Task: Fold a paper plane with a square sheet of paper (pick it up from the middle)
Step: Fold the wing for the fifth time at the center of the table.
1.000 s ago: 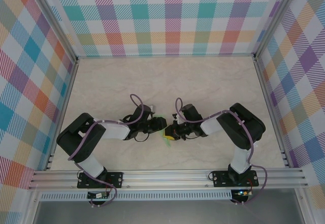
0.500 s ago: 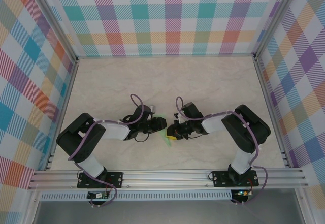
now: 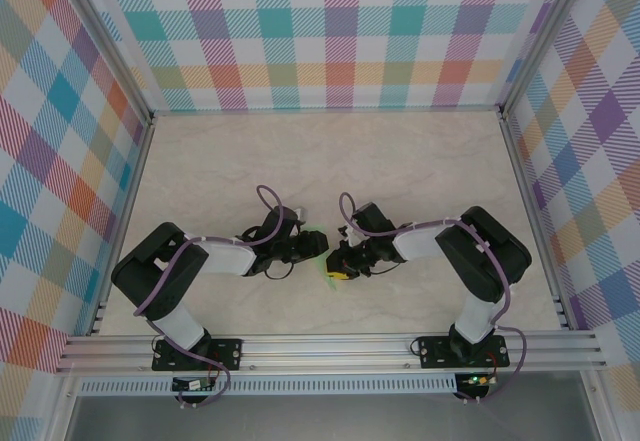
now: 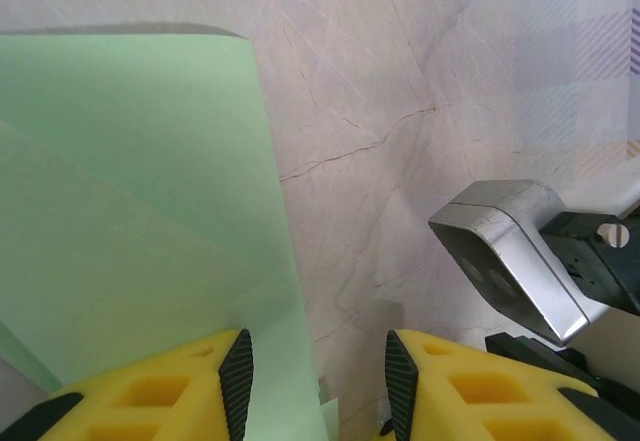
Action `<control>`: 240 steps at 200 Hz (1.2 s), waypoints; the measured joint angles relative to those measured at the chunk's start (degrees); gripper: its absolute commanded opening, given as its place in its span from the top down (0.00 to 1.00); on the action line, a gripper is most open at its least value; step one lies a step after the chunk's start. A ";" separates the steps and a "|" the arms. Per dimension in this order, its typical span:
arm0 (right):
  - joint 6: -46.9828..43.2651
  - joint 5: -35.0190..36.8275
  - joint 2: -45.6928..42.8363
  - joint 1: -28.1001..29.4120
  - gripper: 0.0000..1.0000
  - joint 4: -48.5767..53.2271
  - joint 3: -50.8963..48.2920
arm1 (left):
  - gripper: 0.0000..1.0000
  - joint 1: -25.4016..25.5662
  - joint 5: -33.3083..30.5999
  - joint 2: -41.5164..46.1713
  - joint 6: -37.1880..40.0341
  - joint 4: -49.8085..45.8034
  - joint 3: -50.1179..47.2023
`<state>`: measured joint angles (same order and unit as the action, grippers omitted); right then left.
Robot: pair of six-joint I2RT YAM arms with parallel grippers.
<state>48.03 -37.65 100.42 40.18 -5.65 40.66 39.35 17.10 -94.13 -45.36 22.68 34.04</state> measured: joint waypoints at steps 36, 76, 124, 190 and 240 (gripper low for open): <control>-1.07 0.87 -1.44 1.16 0.79 3.50 0.15 | 0.58 0.00 0.00 0.00 0.00 0.00 0.00; -1.86 1.99 -1.60 1.73 0.84 4.98 0.28 | 0.58 0.00 0.00 0.00 0.00 0.00 0.00; -2.25 2.71 -1.55 1.88 0.89 5.31 0.28 | 0.58 0.00 0.02 0.00 0.00 0.00 0.02; -2.29 2.75 -1.55 1.97 0.85 5.51 0.28 | 0.58 0.00 0.00 0.00 0.00 -0.02 0.00; -2.29 3.23 -4.48 2.27 0.86 9.33 0.28 | 0.58 0.00 0.00 0.00 0.00 -0.02 0.00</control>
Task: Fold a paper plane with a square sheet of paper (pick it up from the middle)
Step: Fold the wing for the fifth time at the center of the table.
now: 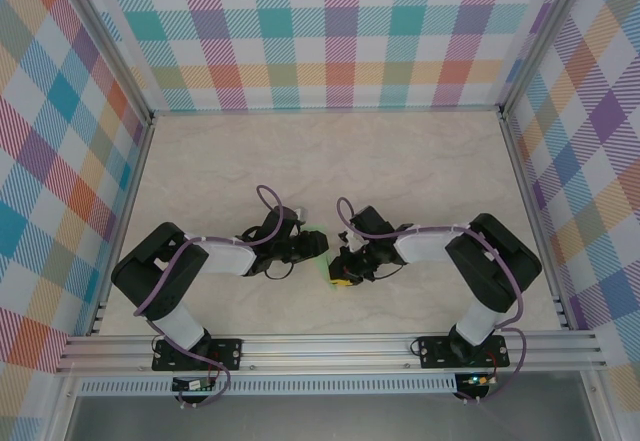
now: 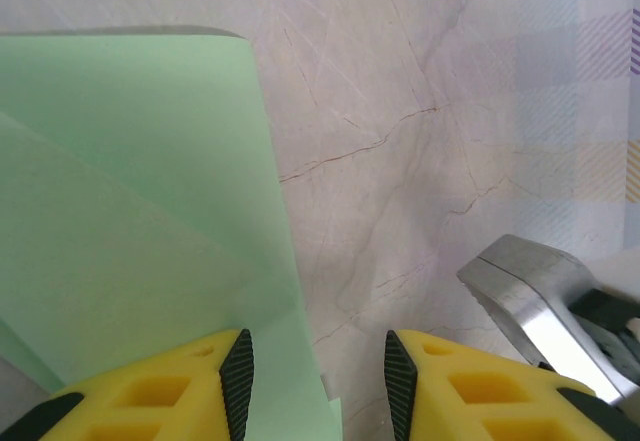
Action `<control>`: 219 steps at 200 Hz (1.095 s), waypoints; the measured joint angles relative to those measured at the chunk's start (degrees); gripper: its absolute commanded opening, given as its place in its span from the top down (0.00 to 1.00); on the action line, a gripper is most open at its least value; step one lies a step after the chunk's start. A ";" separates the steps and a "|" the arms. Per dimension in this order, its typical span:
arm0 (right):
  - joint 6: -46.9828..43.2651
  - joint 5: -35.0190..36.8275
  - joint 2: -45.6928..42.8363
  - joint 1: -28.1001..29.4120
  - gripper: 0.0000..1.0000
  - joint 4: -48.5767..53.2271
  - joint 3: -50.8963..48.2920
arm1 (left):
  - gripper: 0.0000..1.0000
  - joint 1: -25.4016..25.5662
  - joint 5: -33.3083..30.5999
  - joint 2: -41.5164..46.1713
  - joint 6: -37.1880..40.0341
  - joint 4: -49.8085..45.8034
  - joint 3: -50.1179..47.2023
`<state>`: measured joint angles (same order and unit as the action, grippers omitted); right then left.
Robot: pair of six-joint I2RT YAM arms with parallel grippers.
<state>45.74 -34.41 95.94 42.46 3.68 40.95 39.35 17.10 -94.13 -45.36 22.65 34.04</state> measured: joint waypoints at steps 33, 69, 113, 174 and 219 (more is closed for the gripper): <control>-0.24 0.00 -0.04 0.02 0.88 0.50 0.00 | 0.58 0.00 0.20 0.00 0.00 0.00 0.02; -1.90 0.04 2.12 1.01 0.89 1.38 0.50 | 0.58 0.00 0.22 0.00 0.00 0.00 0.02; -3.21 1.33 2.91 1.57 0.87 5.22 2.64 | 0.58 0.00 0.22 0.00 0.00 -0.02 0.02; -3.17 3.39 2.12 2.62 0.87 7.34 3.30 | 0.58 0.00 0.22 0.00 0.00 0.00 0.02; -2.91 3.87 2.10 2.67 0.91 7.58 3.30 | 0.58 0.00 0.22 0.00 0.00 -0.02 0.02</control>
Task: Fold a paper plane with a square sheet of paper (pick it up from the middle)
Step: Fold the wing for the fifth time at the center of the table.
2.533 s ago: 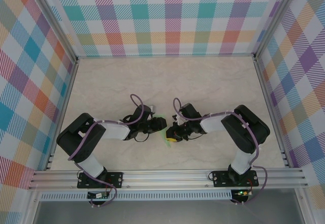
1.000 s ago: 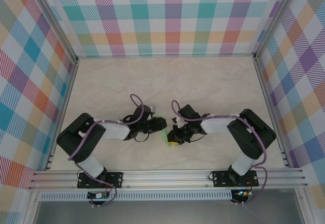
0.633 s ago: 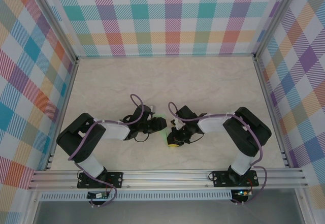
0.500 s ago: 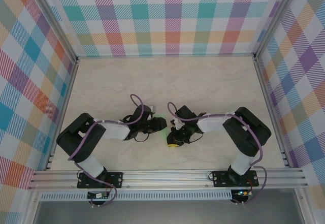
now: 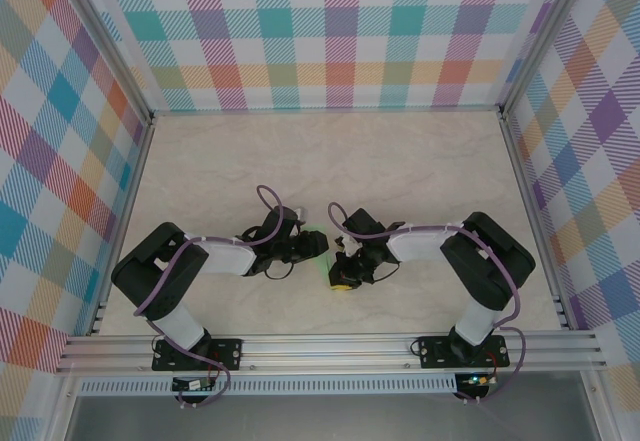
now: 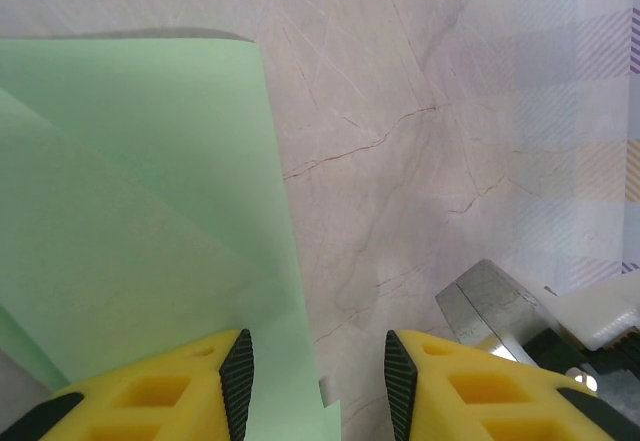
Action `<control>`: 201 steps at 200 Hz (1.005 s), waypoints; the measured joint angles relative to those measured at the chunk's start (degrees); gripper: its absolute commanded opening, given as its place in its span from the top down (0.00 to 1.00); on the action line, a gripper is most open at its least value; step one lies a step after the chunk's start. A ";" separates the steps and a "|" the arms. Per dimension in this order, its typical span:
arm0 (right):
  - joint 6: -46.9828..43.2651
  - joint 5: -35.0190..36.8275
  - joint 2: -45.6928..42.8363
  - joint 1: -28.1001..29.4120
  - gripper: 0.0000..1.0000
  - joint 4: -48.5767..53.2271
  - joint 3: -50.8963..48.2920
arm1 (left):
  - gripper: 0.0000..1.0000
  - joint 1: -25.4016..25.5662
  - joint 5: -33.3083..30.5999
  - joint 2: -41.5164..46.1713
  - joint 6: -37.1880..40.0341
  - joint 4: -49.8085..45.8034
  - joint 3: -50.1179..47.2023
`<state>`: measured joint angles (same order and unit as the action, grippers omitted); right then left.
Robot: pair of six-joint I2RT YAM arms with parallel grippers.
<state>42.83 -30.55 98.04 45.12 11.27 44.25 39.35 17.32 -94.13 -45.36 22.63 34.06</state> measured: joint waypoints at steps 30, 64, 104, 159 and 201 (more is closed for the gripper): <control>0.33 0.17 -0.28 0.00 0.88 -0.04 -0.26 | 0.58 0.00 0.00 0.00 0.00 0.00 0.00; 0.46 0.61 -1.09 0.00 0.88 0.39 -0.79 | 0.58 0.00 0.00 0.00 0.00 0.00 0.00; 0.68 0.76 -1.16 0.00 0.91 0.48 -0.96 | 0.58 0.00 0.00 0.00 0.00 0.00 0.00; 0.83 1.31 -1.57 0.28 0.88 0.90 -1.11 | 0.59 0.00 -0.02 0.00 0.00 -0.02 0.00; 0.57 1.84 -2.21 0.42 0.92 2.54 -1.40 | 0.59 0.00 -0.04 0.00 0.00 -0.02 0.00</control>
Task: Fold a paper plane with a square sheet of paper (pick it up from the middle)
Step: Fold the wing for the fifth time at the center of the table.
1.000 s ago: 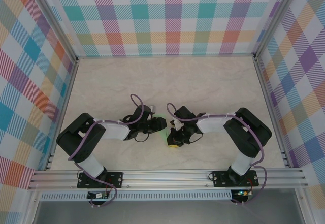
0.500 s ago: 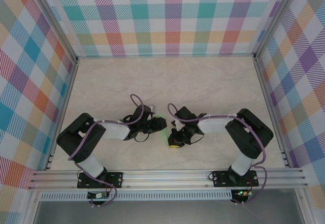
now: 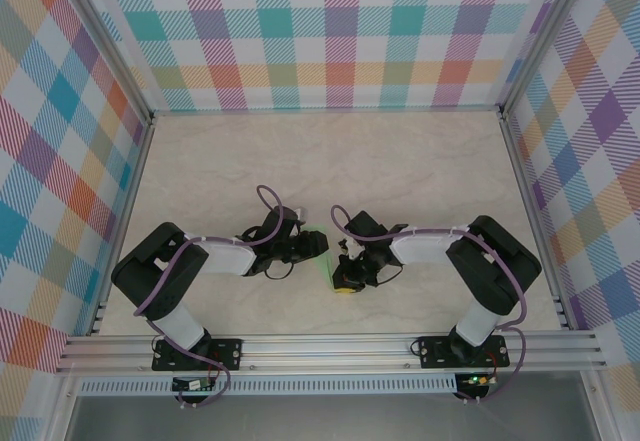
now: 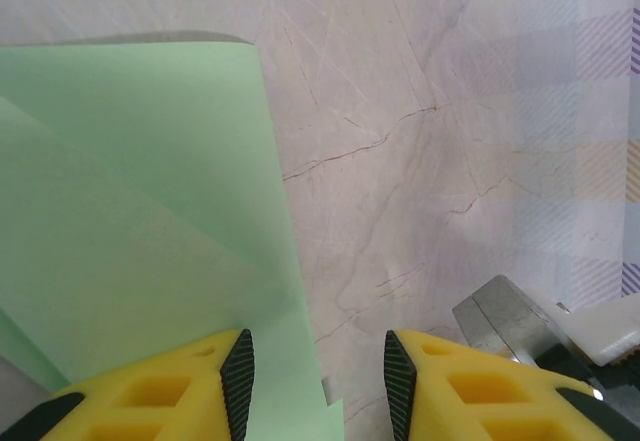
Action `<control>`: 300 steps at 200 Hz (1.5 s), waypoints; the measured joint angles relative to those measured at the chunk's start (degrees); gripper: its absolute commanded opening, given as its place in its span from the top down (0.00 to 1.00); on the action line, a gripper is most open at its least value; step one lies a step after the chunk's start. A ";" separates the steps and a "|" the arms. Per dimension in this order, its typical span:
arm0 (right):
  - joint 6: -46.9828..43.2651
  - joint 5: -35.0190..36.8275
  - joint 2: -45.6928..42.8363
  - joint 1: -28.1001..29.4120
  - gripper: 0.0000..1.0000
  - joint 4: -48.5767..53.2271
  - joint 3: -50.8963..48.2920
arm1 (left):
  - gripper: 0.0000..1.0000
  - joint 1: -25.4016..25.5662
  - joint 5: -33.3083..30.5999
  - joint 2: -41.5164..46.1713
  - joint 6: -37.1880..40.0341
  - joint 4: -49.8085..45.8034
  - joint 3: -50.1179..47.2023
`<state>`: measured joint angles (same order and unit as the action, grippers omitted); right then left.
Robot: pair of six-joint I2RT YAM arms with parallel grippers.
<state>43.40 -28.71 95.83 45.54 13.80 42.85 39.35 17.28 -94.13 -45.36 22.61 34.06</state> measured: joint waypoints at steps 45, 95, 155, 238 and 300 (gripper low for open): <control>-0.15 1.88 -0.50 0.72 0.88 1.77 0.72 | 0.59 0.00 0.00 0.00 0.00 0.00 0.00; 0.92 5.55 -9.75 0.85 0.88 4.70 0.46 | 0.59 0.00 0.00 0.00 0.00 0.00 0.00; 5.20 0.57 -5.14 1.03 0.89 -8.87 0.46 | 0.60 0.00 -0.04 0.00 0.00 -0.09 0.00; 6.27 2.25 0.57 1.07 0.89 -10.95 0.74 | 0.60 0.00 -0.22 0.00 0.00 -0.13 0.00; 6.08 2.97 0.98 1.07 0.89 -11.52 -0.92 | 0.60 0.00 -0.22 0.00 0.00 -0.15 0.00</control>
<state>49.47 -25.74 96.82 46.61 2.28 41.93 39.35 17.06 -94.13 -45.36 22.46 34.06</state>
